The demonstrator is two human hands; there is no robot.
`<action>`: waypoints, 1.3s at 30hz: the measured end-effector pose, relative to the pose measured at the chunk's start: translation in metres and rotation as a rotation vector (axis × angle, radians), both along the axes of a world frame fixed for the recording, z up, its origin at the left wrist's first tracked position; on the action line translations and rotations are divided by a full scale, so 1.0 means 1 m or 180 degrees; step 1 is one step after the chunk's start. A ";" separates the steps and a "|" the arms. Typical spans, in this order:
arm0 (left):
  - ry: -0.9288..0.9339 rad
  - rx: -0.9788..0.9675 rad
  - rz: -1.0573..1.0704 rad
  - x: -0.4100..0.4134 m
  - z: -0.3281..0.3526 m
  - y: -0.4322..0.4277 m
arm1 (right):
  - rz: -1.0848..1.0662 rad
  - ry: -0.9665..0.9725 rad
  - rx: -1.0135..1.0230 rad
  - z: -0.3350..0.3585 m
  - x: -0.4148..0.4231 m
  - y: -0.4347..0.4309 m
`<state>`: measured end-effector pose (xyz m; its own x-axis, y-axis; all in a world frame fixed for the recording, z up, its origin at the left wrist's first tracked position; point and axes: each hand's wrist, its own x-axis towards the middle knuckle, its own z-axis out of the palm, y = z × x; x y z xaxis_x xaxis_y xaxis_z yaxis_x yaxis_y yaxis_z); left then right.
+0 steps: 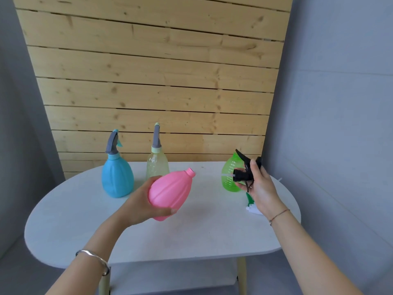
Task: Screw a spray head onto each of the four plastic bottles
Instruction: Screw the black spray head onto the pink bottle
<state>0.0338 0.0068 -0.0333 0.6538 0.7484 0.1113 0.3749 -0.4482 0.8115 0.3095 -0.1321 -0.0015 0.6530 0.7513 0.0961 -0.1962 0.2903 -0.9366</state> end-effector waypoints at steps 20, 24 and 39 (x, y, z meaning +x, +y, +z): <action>0.0393 -0.0202 -0.0534 -0.007 0.014 -0.009 | 0.1383 -0.0890 -0.0477 0.001 -0.052 0.030; -0.0005 -0.0618 -0.0448 -0.014 0.019 -0.008 | 0.1278 -0.1008 -0.0301 0.007 -0.053 0.032; -0.1113 -0.1963 -0.0058 -0.011 0.022 -0.010 | 0.0658 -0.0547 0.0260 0.002 -0.078 0.045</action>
